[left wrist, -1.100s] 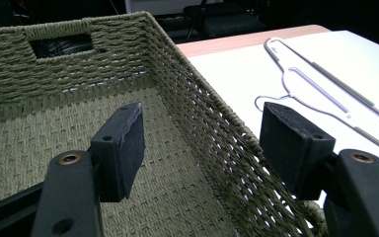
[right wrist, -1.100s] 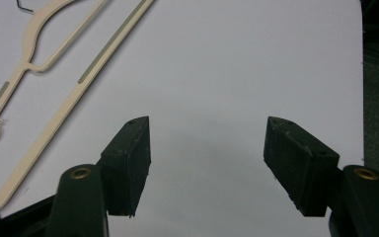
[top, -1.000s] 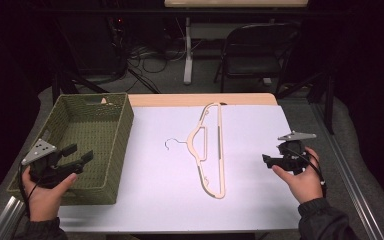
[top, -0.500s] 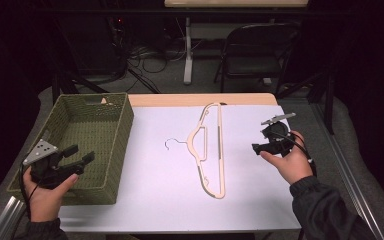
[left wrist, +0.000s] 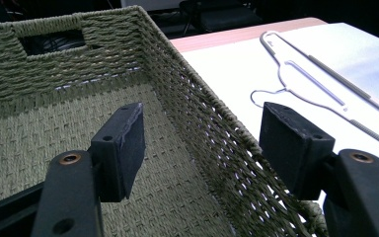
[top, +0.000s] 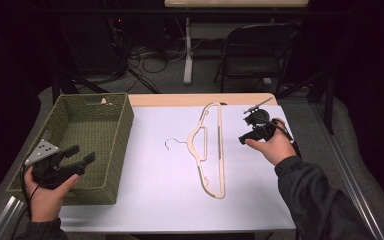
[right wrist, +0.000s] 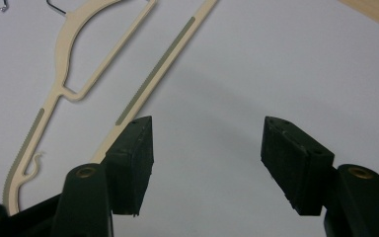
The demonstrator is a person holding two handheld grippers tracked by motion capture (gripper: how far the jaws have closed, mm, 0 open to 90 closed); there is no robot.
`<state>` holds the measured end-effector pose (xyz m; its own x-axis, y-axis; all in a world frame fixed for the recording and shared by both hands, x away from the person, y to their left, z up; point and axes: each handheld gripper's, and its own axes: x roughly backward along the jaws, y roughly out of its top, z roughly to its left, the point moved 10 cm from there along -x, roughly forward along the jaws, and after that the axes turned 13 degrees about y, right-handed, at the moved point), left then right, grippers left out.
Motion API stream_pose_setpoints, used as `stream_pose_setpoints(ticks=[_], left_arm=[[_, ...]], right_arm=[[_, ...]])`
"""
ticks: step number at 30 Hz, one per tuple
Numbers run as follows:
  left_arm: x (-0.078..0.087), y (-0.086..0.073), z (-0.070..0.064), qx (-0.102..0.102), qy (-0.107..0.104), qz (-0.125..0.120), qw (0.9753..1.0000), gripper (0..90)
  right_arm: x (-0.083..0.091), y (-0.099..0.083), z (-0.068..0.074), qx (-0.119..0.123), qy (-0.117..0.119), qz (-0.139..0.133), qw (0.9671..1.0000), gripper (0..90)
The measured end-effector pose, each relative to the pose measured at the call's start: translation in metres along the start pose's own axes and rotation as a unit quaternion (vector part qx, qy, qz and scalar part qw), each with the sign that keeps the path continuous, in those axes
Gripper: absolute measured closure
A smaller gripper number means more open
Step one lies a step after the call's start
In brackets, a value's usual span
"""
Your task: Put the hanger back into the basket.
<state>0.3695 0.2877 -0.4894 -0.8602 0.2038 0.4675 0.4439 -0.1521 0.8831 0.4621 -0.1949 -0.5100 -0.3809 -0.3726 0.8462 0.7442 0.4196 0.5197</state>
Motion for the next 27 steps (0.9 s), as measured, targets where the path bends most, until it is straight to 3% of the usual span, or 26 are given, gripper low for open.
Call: stream_pose_setpoints(ticks=[1,7,9,17,19,22,24,25,27], left_arm=[[0.0,0.0,-0.001,-0.001,-0.001,0.0,1.0,34.2],[0.0,0.0,-0.001,-0.003,-0.001,0.0,1.0,34.2],[0.001,0.0,-0.001,-0.003,-0.001,0.001,1.0,34.2],[0.001,0.0,0.0,-0.002,0.0,0.0,1.0,34.2],[0.001,0.0,0.0,-0.002,0.0,0.001,1.0,34.2],[0.001,0.0,0.0,-0.001,-0.002,0.0,1.0,34.2],[0.001,0.0,0.0,-0.001,-0.002,0.0,1.0,34.2],[0.002,0.0,0.0,-0.002,-0.001,0.001,1.0,34.2],[0.001,0.0,0.0,-0.002,-0.001,0.0,1.0,34.2]], right_arm=[[-0.004,0.003,0.0,-0.004,0.006,0.013,0.9999,36.9],[-0.014,0.015,0.003,-0.008,0.012,0.026,0.9995,38.3],[-0.016,0.018,0.003,-0.004,0.002,0.036,0.9993,38.4],[-0.023,0.037,0.007,-0.005,0.003,0.041,0.9991,38.4],[-0.026,0.04,0.008,-0.007,0.003,0.032,0.9995,39.6],[-0.032,0.046,0.011,-0.01,0.002,0.043,0.999,42.2],[-0.039,0.048,0.014,-0.009,0.011,0.043,0.999,43.9],[-0.045,0.051,0.015,-0.005,0.008,0.029,0.9995,43.8],[-0.051,0.05,0.017,-0.005,0.006,0.038,0.9993,42.3]])
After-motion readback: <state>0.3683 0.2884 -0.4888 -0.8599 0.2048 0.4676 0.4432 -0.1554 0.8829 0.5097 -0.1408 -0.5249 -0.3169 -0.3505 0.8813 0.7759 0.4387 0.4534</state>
